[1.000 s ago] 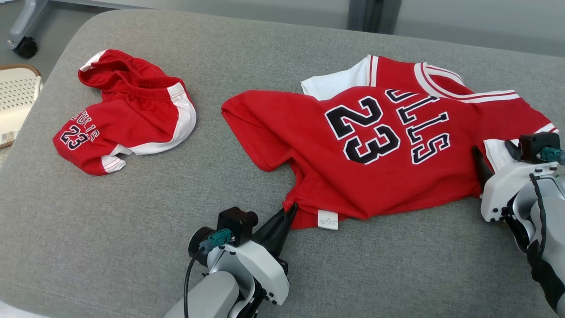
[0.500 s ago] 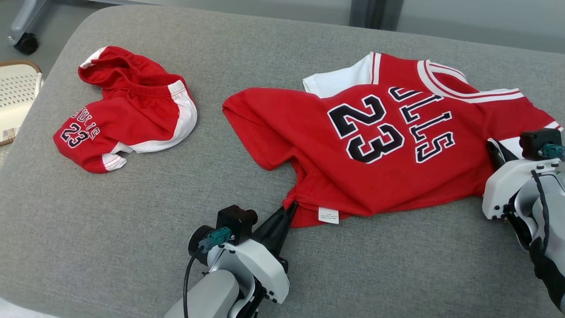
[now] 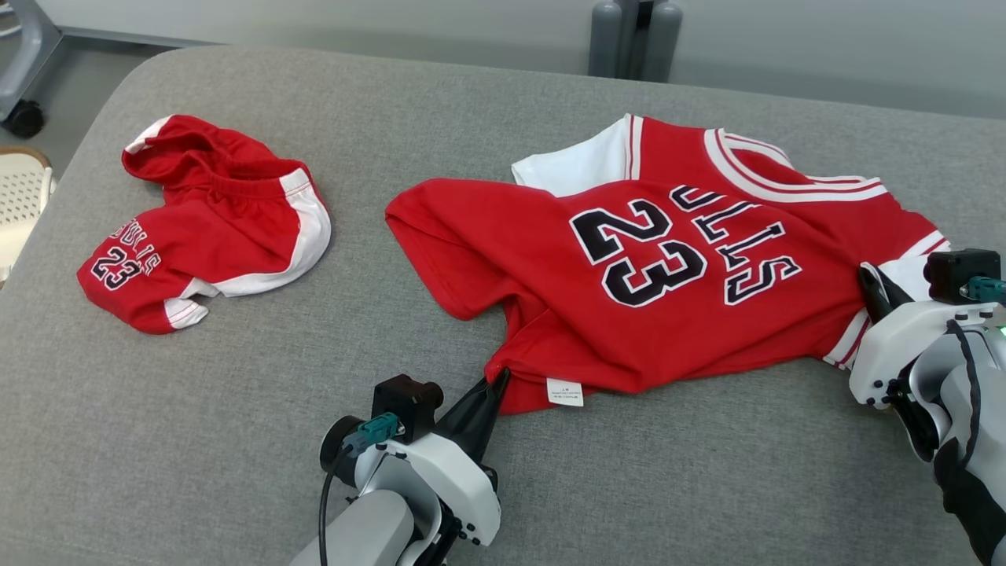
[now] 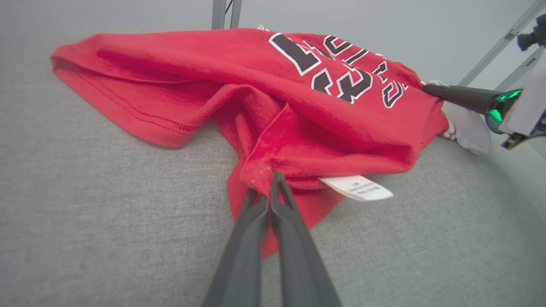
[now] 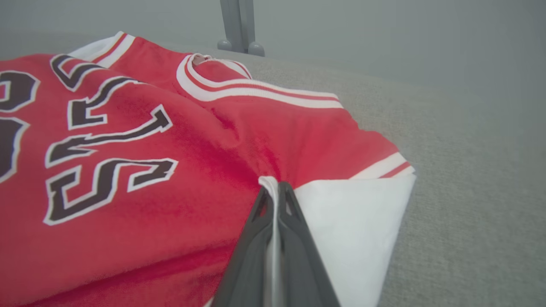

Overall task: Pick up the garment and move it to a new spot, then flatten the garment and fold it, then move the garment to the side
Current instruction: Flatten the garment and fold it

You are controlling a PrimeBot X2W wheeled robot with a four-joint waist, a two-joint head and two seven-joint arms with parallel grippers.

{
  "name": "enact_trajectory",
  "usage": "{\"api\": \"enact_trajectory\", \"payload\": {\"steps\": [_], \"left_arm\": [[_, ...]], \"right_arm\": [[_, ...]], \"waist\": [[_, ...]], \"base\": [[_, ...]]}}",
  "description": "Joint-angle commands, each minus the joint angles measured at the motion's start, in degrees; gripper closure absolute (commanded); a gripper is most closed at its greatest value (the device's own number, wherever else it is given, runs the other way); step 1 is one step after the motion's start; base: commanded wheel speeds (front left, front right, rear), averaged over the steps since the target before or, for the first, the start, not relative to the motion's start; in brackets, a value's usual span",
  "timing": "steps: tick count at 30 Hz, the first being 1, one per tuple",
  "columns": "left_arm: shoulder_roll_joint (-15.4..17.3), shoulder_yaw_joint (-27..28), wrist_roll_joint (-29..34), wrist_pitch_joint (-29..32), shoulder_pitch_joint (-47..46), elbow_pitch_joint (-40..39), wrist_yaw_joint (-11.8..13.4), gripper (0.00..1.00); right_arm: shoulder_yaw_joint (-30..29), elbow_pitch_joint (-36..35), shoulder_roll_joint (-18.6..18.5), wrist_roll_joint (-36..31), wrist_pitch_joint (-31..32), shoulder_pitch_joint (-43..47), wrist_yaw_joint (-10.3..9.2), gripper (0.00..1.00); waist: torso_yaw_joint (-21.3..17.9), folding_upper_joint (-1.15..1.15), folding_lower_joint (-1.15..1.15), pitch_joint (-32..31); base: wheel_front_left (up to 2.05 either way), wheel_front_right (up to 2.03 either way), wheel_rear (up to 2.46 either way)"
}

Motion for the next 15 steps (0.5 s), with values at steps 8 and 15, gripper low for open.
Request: {"api": "enact_trajectory", "payload": {"steps": [8, 15], "left_arm": [[0.3, 1.4, 0.8, -0.3, 0.7, 2.0, 0.6, 1.00], [0.3, 2.2, 1.0, -0.3, 1.4, 2.7, 0.3, 1.00]], "right_arm": [[1.1, -3.8, -2.2, 6.5, -0.5, 2.8, 0.00, 1.00], [2.5, -5.9, -3.4, 9.9, -0.9, 4.4, 0.00, 0.00]], "waist": [[-2.0, 0.00, 0.00, -2.5], [-3.0, 0.00, 0.00, -4.0]], "base": [[0.00, 0.00, 0.00], [0.00, 0.00, 0.00]]}}
